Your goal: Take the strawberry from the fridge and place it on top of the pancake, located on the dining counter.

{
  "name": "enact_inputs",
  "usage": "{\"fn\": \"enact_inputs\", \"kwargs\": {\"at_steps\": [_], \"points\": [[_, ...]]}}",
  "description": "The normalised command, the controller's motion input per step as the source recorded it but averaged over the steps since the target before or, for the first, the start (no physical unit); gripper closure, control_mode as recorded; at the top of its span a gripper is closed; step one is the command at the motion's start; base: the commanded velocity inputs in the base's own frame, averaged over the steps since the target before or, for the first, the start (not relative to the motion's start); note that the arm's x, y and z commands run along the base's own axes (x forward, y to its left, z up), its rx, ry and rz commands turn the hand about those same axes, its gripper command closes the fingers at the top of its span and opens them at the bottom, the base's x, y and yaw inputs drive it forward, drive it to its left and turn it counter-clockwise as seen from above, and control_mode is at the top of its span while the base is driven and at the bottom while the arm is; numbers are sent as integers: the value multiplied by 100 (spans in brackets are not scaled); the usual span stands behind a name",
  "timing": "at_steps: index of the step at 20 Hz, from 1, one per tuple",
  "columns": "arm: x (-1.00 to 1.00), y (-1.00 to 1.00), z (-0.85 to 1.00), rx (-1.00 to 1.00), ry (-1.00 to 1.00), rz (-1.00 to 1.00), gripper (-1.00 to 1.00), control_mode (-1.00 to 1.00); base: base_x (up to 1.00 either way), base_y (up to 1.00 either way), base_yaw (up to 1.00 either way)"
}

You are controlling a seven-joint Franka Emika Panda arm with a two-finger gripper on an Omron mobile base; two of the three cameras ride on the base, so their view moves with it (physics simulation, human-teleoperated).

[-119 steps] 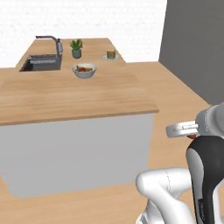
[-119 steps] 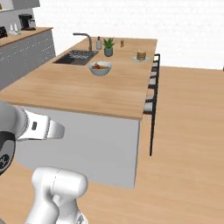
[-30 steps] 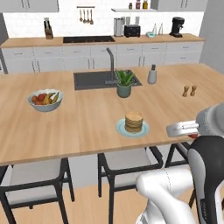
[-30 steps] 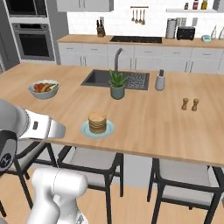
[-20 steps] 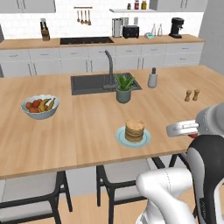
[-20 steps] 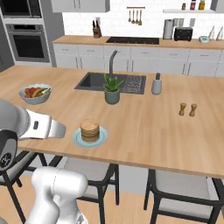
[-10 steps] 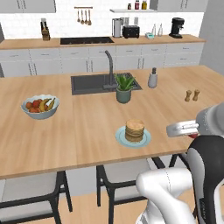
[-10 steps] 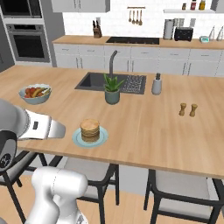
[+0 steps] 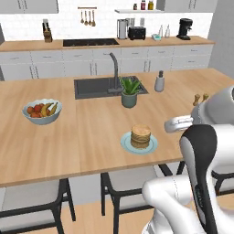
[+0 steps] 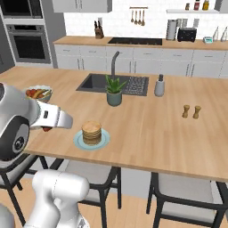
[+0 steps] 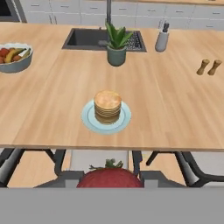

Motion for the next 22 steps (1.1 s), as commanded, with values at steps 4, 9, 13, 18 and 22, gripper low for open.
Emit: {"fn": "enact_inputs", "kwargs": {"at_steps": [4,9,13,18,22], "points": [[100,12,0,-7,19,0,100,-100,0,0,0],[100,-9,-24,1,29,4,100,-100,0,0,0],[100,0,-40,10,34,4,100,-100,0,0,0],[82,0,-58,4,8,2,100,-100,0,0,0],[90,0,-46,0,-12,0,100,-100,0,0,0]]}}
